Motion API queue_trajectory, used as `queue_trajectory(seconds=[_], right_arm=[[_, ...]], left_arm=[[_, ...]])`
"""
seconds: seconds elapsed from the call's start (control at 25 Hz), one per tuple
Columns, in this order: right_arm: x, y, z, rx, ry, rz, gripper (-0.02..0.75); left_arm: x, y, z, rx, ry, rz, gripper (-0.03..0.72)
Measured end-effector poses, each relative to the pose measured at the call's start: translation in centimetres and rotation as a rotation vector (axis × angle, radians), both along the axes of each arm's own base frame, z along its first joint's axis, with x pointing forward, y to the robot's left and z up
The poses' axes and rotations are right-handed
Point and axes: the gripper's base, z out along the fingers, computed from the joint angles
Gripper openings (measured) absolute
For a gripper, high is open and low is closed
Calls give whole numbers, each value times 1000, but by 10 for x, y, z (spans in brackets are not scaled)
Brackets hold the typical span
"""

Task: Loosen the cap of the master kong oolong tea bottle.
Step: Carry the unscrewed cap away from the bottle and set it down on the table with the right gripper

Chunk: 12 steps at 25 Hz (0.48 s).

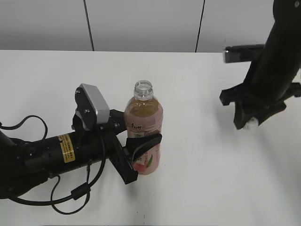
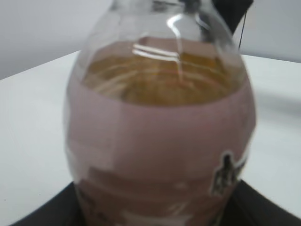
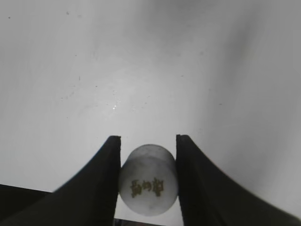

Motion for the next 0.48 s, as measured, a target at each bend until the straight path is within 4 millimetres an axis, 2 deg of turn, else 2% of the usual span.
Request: queue_trajectory(seconds=[0.16,0.48], right_arm=[[-9,2,-34,68,-23,-56,277],[-5,5,-73,73,6,-89,278]], left_arm=[[0,0,0,0,0,1,374],[0,0,0,-1,0,4,374]])
